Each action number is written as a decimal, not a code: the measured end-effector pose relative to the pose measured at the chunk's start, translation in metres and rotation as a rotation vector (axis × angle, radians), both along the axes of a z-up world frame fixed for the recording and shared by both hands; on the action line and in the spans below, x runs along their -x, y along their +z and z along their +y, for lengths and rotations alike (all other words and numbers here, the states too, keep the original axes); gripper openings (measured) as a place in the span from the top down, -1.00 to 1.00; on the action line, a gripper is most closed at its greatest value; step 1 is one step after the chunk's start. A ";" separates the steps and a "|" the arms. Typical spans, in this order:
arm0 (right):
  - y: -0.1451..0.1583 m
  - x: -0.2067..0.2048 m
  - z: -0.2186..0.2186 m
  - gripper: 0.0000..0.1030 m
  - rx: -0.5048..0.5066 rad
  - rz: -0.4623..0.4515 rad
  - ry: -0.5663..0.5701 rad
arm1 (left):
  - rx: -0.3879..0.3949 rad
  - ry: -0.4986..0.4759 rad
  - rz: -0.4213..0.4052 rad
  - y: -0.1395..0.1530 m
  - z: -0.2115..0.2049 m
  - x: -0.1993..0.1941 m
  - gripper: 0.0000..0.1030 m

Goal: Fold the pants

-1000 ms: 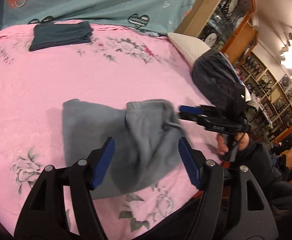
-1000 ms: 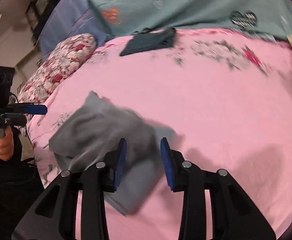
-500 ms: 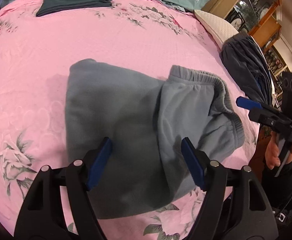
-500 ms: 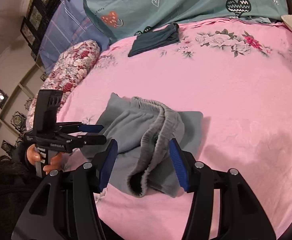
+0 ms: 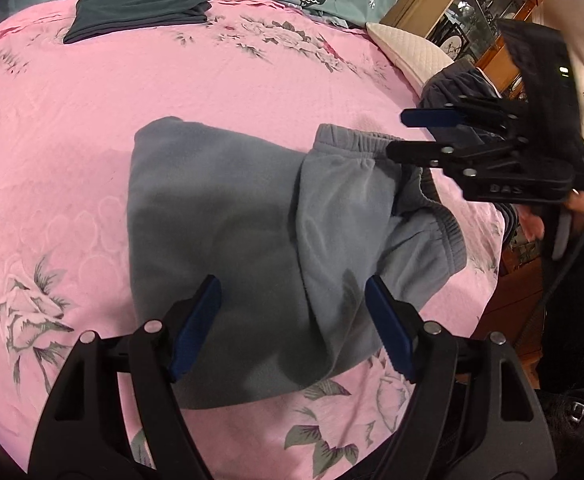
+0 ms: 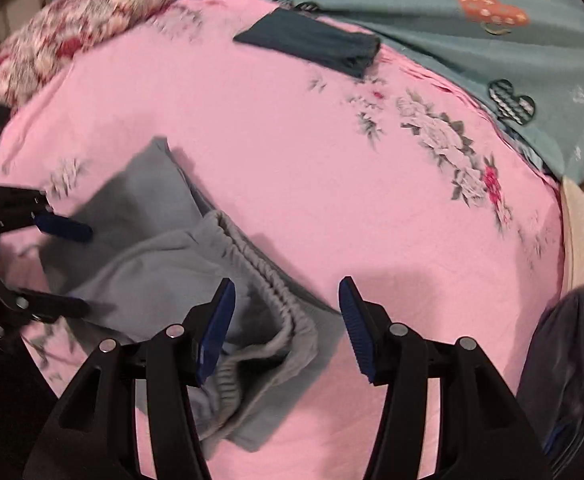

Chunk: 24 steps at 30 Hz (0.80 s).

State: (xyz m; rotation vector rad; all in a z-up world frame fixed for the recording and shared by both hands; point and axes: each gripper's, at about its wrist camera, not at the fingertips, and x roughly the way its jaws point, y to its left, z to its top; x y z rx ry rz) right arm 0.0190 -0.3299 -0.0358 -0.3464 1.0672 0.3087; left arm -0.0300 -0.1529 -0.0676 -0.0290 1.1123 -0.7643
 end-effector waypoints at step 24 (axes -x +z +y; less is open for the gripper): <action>-0.026 0.128 -0.080 -0.61 -0.580 0.007 -0.242 | 0.092 -0.090 -0.064 0.036 0.004 0.019 -0.52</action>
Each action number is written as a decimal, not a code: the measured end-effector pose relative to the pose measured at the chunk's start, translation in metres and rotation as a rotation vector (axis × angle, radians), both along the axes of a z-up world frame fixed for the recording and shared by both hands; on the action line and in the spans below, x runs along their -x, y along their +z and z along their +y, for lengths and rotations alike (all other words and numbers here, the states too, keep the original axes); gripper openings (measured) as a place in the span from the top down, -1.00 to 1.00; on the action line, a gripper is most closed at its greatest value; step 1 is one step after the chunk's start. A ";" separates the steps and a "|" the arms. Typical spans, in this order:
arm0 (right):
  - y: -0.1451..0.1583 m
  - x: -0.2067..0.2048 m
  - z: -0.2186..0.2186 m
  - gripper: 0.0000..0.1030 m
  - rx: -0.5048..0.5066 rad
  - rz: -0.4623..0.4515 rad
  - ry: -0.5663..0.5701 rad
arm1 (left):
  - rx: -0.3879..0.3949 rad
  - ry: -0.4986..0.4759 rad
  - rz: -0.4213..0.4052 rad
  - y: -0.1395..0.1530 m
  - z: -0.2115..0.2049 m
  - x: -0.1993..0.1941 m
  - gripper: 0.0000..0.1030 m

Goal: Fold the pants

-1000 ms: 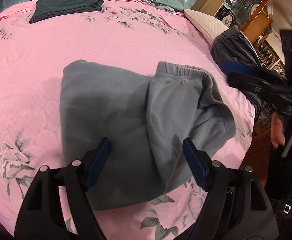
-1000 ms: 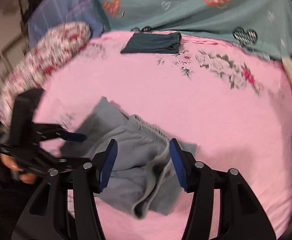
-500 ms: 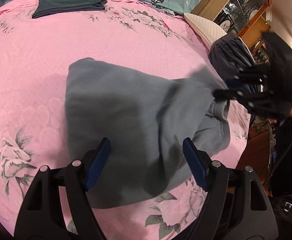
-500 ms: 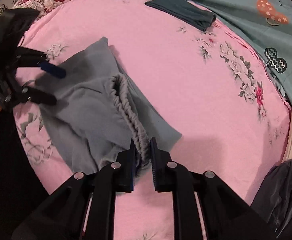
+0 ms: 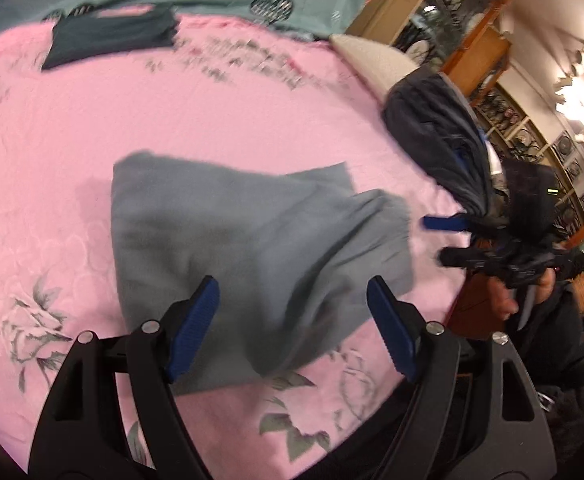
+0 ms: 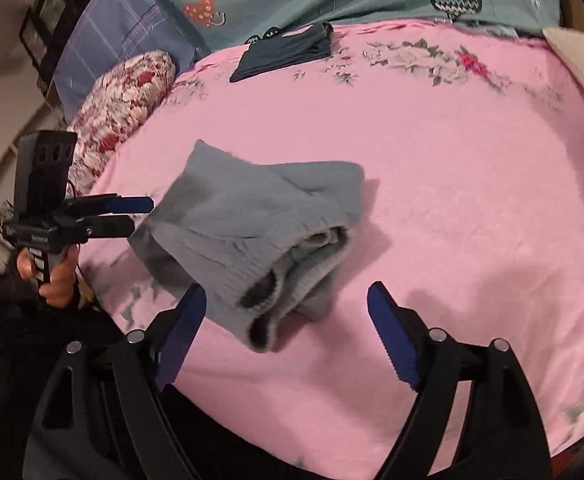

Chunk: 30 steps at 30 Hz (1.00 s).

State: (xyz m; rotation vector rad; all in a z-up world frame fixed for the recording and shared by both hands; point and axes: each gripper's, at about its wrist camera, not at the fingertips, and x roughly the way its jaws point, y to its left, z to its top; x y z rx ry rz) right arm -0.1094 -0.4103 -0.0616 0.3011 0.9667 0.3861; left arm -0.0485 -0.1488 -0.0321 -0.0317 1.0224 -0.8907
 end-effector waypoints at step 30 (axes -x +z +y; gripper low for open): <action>-0.030 0.000 0.041 0.73 -0.274 0.222 -0.117 | -0.079 -0.083 -0.041 -0.015 -0.013 0.018 -0.65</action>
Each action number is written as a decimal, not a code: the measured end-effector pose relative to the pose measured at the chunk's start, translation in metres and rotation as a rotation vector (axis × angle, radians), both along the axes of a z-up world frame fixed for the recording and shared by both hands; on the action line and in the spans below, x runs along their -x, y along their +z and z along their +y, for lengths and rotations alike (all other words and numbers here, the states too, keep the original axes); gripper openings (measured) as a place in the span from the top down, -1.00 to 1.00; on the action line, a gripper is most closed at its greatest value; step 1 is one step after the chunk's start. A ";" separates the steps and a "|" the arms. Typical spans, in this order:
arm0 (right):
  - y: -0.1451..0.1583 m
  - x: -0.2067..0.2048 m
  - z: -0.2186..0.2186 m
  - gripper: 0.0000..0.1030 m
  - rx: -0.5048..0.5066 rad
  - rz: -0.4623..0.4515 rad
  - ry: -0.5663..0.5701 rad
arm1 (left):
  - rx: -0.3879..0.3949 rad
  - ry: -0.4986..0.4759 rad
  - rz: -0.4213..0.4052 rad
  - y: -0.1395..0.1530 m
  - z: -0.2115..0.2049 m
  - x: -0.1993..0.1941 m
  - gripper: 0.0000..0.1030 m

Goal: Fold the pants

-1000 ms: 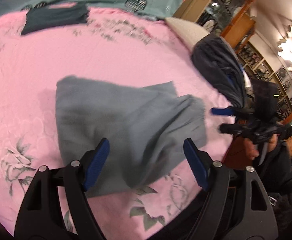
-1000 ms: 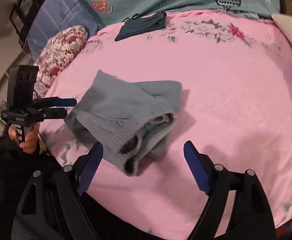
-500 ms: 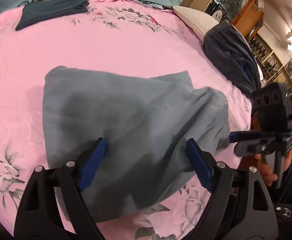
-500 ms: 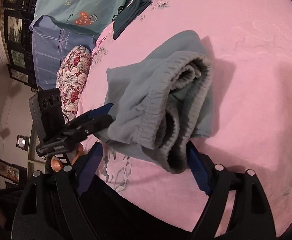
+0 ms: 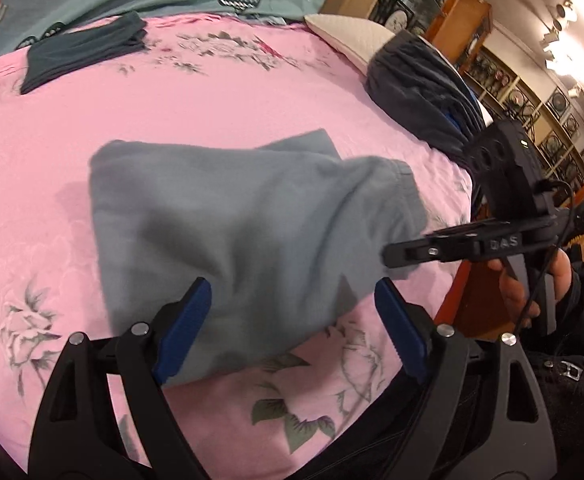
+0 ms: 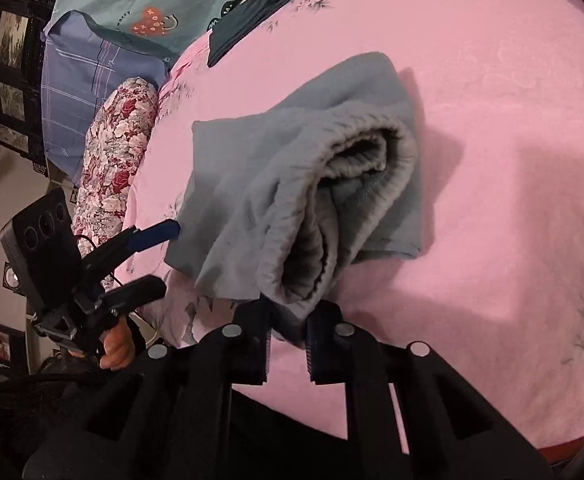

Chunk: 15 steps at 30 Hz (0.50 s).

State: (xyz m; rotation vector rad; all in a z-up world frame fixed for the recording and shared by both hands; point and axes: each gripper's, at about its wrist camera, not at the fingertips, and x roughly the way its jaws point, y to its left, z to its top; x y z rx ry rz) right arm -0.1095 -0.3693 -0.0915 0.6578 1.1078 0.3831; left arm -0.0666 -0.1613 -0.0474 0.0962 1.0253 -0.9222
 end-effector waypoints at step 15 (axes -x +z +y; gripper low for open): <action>0.082 -0.038 0.012 0.74 0.168 -0.311 0.214 | 0.054 0.195 0.005 0.006 0.037 -0.030 -0.68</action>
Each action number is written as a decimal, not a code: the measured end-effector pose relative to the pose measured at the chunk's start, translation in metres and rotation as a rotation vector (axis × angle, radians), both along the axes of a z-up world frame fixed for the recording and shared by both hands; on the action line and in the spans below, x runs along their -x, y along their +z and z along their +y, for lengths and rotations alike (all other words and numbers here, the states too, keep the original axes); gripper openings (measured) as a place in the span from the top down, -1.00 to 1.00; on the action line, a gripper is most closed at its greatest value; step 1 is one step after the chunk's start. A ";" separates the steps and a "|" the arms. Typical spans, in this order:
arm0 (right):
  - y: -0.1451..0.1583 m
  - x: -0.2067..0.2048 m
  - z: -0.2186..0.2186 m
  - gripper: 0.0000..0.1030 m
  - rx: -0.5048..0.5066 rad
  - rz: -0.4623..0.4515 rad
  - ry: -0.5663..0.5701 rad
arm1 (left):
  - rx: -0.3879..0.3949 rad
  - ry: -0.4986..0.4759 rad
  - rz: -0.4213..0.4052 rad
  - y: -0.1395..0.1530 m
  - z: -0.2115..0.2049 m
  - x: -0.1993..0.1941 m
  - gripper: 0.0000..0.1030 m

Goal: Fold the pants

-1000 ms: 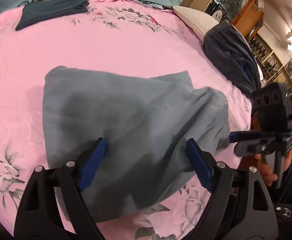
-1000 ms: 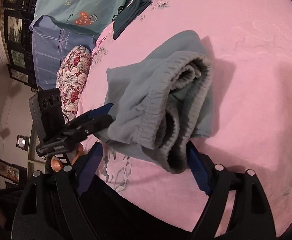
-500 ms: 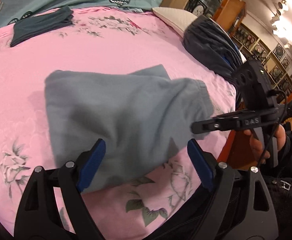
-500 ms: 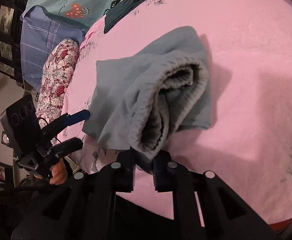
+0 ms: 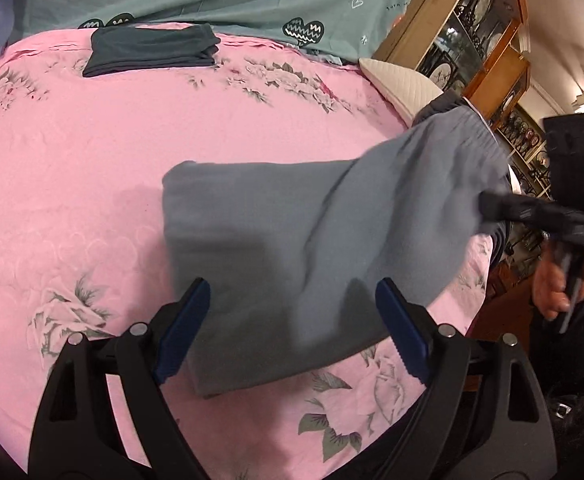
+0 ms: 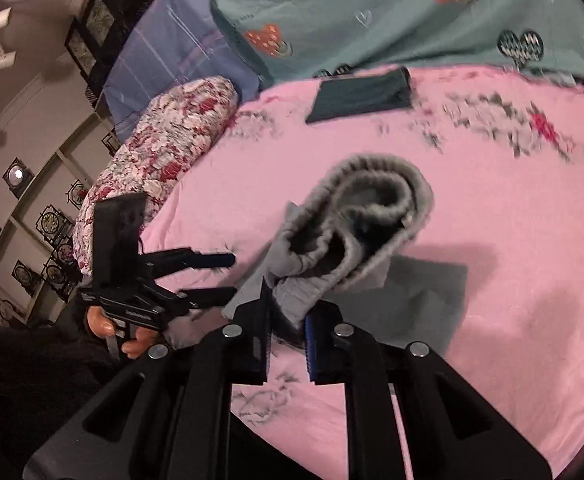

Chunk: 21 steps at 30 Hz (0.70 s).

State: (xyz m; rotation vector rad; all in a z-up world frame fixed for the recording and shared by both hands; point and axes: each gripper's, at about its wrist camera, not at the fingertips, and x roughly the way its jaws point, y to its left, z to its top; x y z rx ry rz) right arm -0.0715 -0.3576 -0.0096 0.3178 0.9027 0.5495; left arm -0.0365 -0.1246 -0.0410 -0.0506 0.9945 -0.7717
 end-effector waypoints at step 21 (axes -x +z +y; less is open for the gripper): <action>-0.077 -0.026 -0.072 -0.35 0.053 0.194 -0.253 | -0.082 0.147 0.066 -0.039 0.018 -0.055 -0.68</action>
